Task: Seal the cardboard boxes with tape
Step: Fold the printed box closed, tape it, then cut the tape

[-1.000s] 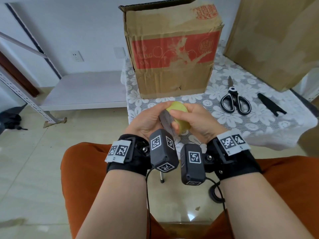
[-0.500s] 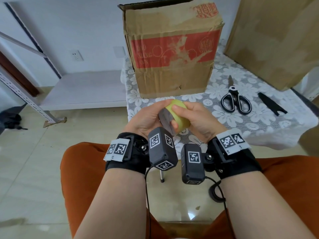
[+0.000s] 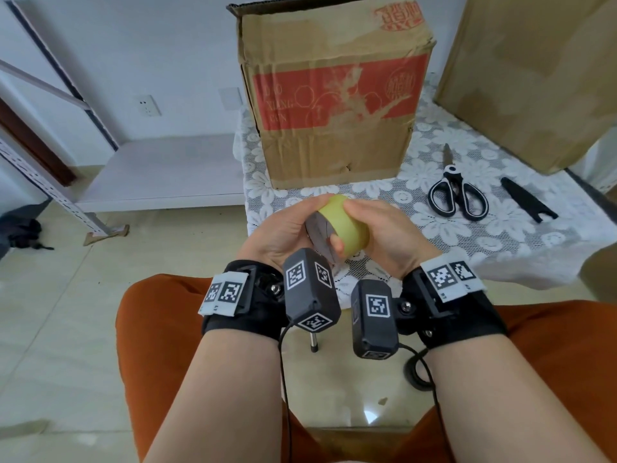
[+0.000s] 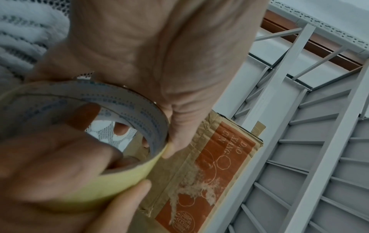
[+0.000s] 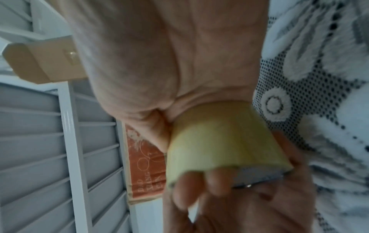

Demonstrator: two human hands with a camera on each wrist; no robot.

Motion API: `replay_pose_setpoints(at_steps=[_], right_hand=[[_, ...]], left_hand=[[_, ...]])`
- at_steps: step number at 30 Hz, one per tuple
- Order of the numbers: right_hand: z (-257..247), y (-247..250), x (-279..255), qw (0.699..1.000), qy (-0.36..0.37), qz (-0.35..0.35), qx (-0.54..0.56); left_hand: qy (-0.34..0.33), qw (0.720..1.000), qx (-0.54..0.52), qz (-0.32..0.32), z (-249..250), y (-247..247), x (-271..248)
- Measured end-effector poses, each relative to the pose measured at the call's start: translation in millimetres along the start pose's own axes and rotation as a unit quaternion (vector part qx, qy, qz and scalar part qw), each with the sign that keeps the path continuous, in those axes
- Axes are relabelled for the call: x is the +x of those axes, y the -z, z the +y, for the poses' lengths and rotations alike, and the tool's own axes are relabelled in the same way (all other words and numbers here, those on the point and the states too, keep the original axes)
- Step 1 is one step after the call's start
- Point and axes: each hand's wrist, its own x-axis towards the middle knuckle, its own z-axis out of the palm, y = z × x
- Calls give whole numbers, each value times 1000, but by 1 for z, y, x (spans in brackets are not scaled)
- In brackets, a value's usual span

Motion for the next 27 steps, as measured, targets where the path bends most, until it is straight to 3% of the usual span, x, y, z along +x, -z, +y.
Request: replay_pose_setpoints(at_steps=[7,13,17,20,22,25,27], right_hand=[[-2,-3,3,994,17,54,-89],[0,2,1,999,-14,-23,42],[4,3,7,997,8,63,-48],[2,4,9,992,-4,88,-92],[1,6,8,992,-6,80,-102],[0,8,6,1000,-29,-4,-3],[-1,9,7,1000,-1,-6,26]], left_hand=[[-25,999,27,-20,-3,-2,-2],[-24,998,55,-14,-2,5,3],[0,998,15,-56,-3,1,-1],[-15,996,16,-86,-5,3,-2],[-28,994,31,-101,-4,3,-1],[-42,995,54,-79,-4,7,0],[-53,995,59,-58,-6,12,3]])
